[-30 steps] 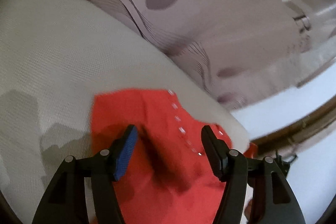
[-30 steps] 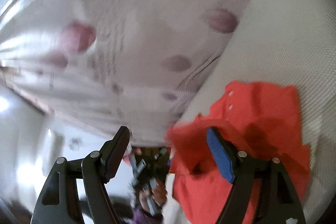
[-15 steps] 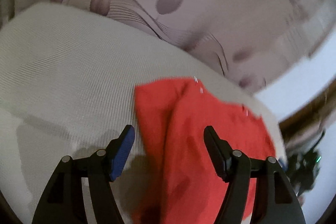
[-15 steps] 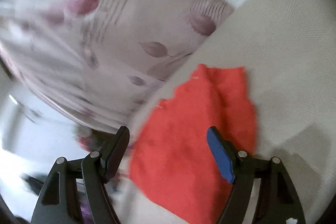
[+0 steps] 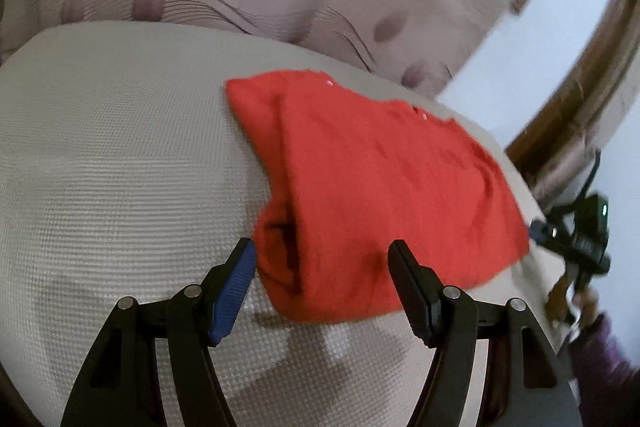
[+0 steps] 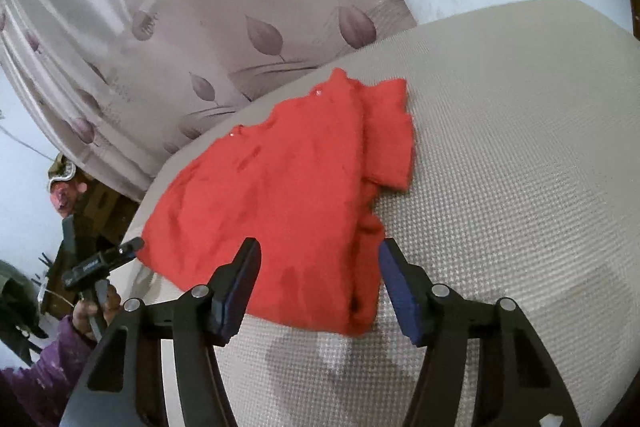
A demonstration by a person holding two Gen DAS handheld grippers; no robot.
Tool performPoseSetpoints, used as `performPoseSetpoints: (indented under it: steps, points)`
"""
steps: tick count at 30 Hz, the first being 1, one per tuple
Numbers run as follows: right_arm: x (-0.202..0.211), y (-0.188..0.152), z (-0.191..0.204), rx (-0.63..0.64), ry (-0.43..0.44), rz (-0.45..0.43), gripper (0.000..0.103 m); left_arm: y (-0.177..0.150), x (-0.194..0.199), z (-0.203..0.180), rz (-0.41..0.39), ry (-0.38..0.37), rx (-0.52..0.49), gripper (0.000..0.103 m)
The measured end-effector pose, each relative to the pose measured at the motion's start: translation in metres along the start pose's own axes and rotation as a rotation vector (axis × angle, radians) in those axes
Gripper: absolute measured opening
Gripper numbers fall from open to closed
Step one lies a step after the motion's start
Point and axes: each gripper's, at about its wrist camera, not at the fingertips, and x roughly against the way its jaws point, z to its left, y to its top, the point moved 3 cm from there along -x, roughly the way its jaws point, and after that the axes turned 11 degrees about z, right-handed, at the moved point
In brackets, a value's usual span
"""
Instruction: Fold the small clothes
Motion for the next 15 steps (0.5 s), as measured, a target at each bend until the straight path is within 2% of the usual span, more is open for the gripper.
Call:
performPoseSetpoints:
  steps: [3, 4, 5, 6, 7, 10, 15]
  points:
    - [-0.005, 0.000, 0.010, 0.033, -0.016, 0.019, 0.049, -0.005, -0.002, -0.007, -0.015, -0.016, -0.051, 0.067]
    - [-0.009, -0.001, 0.011, 0.039, -0.020, 0.039, 0.038, -0.005, -0.004, -0.008, -0.013, -0.024, -0.050, 0.060]
    - [-0.012, -0.001, 0.011, 0.042, -0.025, 0.055, 0.026, -0.006, -0.005, -0.009, -0.005, -0.023, -0.045, 0.051]
    - [-0.016, -0.001, 0.011, 0.045, -0.033, 0.071, 0.019, -0.006, -0.007, -0.008, 0.010, -0.010, -0.040, 0.028]
    - [-0.017, -0.001, 0.010, 0.048, -0.034, 0.077, 0.011, -0.007, -0.009, -0.007, 0.023, -0.001, -0.032, 0.016]
    - [-0.019, -0.002, 0.011, 0.052, -0.052, 0.091, 0.007, -0.010, -0.006, -0.003, 0.039, -0.003, -0.013, 0.008]
    - [-0.013, -0.014, 0.008, 0.055, -0.057, 0.129, 0.006, -0.023, 0.000, -0.006, 0.105, 0.032, -0.041, 0.007]
